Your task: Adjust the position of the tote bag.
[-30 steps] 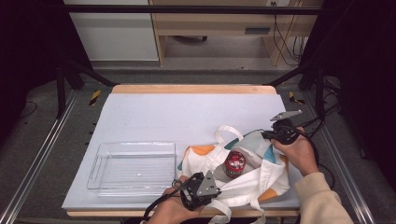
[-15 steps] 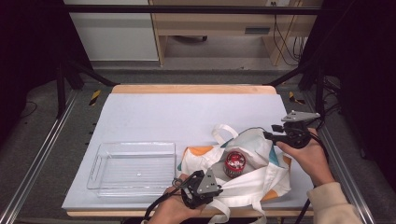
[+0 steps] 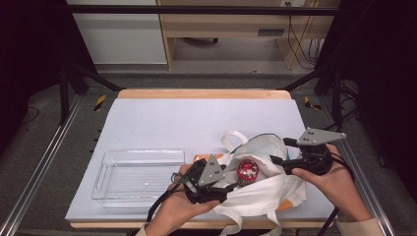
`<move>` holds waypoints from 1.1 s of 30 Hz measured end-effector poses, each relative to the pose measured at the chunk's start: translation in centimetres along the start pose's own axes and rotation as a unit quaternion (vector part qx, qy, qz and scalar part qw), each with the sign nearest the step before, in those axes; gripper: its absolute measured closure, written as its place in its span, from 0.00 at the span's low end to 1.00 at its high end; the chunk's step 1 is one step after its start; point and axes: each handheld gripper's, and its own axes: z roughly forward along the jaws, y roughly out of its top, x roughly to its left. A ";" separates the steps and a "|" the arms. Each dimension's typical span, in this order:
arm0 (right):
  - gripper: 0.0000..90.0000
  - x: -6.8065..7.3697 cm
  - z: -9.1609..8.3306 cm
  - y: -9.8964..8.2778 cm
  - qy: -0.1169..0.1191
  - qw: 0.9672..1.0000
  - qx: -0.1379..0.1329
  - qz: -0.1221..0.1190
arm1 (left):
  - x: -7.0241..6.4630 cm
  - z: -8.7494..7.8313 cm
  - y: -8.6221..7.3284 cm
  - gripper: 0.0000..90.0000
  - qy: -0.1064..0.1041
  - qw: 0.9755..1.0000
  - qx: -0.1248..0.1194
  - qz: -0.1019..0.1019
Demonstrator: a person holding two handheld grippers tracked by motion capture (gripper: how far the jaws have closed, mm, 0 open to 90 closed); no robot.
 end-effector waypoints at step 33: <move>0.40 2.0 4.1 -3.3 0.080 0.990 0.109 -0.031 | 4.1 6.5 0.8 0.33 0.021 0.996 0.087 -0.006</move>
